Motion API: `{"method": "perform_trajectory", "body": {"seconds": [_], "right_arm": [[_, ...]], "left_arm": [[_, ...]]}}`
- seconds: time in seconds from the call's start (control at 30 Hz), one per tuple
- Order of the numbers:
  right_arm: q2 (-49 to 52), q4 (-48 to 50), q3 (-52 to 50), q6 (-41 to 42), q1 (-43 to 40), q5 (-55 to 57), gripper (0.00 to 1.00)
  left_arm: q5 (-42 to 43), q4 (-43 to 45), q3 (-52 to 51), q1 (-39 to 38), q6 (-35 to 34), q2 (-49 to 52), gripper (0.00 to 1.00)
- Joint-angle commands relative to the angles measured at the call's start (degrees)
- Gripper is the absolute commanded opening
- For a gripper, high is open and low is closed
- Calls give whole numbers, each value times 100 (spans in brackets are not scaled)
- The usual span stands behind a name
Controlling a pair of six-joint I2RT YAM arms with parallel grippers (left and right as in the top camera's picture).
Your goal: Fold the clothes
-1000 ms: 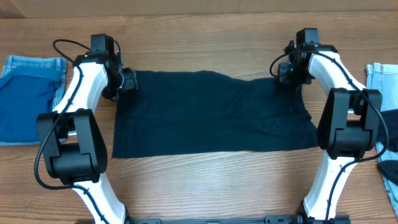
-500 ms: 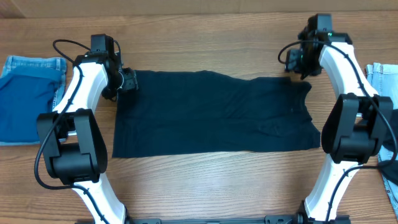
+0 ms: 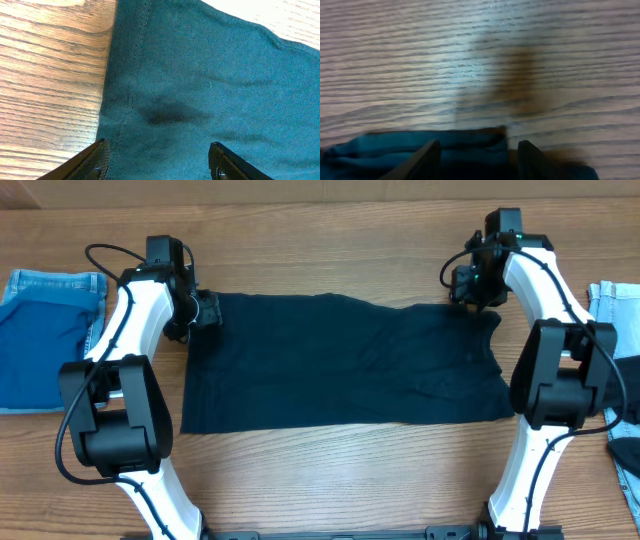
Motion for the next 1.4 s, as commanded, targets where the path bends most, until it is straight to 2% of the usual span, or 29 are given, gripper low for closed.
{"method": "perform_trajectory", "body": {"seconds": [0.0, 0.5, 0.53, 0.63, 0.7, 0.8, 1.0, 1.13, 1.37], "right_arm": [[122, -17, 94, -17, 15, 96, 54], [258, -35, -142, -17, 15, 96, 51], [258, -28, -210, -17, 15, 96, 49], [258, -31, -258, -17, 15, 96, 34], [258, -24, -258, -17, 15, 94, 32], [258, -7, -258, -15, 15, 94, 4], [192, -96, 37, 142, 15, 94, 4], [-219, -164, 461, 291, 15, 96, 4], [-470, -162, 472, 420, 11, 98, 4]], "left_arm": [[57, -13, 131, -33, 70, 63, 67], [42, -37, 131, -33, 70, 63, 67], [42, -42, 131, -33, 70, 63, 67], [42, -55, 131, -33, 70, 63, 67], [42, -74, 131, -33, 70, 63, 67], [42, -103, 131, -33, 70, 63, 67], [42, -98, 131, -33, 72, 63, 66], [39, -101, 131, -33, 72, 63, 66], [37, -101, 131, -33, 72, 63, 66]]}}
